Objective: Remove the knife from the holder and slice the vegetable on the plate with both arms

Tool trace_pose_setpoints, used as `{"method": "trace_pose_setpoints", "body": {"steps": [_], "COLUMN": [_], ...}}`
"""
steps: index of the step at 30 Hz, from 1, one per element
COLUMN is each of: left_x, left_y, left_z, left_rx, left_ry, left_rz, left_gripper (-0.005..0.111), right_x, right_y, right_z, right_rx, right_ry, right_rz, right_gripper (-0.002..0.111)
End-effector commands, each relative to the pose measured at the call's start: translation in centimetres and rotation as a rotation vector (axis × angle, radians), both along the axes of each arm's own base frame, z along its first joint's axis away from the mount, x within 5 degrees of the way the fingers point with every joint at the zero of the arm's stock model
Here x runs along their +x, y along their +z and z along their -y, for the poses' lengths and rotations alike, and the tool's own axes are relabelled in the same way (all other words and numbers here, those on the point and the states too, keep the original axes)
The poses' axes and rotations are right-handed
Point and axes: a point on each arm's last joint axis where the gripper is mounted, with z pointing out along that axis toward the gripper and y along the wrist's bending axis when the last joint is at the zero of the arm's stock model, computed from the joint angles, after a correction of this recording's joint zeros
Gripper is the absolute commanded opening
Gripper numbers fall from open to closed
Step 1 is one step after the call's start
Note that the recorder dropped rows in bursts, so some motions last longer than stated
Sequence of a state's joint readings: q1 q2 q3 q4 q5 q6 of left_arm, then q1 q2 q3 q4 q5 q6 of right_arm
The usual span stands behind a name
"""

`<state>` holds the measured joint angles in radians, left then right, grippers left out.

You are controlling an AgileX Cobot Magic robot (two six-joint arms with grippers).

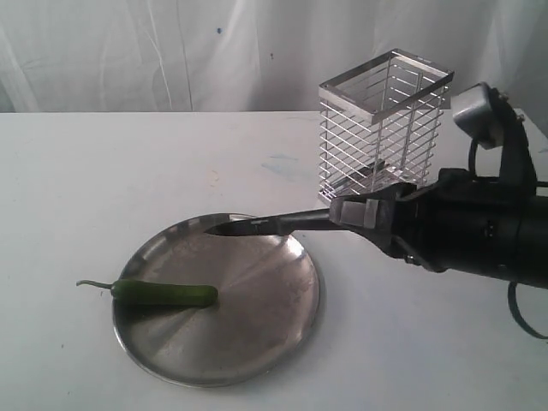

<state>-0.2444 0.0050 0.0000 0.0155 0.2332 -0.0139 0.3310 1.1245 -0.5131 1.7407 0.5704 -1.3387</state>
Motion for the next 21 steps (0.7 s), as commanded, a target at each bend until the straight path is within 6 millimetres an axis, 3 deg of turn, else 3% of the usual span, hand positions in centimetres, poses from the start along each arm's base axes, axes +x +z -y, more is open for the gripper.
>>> {"method": "trace_pose_setpoints", "body": {"steps": [1, 5, 10, 17, 21], "left_x": [0.0, 0.0, 0.0, 0.0, 0.0], "left_y": [0.0, 0.0, 0.0, 0.0, 0.0], "left_z": [0.0, 0.0, 0.0, 0.0, 0.0], "left_rx": [-0.011, -0.011, -0.011, -0.011, -0.011], "left_ry": [0.006, 0.006, 0.006, 0.006, 0.006], "left_rz": [0.003, 0.003, 0.003, 0.003, 0.003], "left_gripper": [0.0, 0.0, 0.0, 0.0, 0.0], "right_x": [-0.5, -2.0, -4.3, -9.2, -8.4], "right_y": [-0.4, 0.7, 3.6, 7.6, 7.4], "right_z": [0.1, -0.1, 0.6, 2.2, 3.6], "right_rx": [-0.182, -0.312, -0.388, -0.442, -0.642], "right_ry": [0.1, 0.196, 0.135, 0.186, 0.043], "right_rz": [0.124, 0.269, 0.504, 0.905, 1.042], "right_gripper": [0.0, 0.0, 0.0, 0.0, 0.0]}}
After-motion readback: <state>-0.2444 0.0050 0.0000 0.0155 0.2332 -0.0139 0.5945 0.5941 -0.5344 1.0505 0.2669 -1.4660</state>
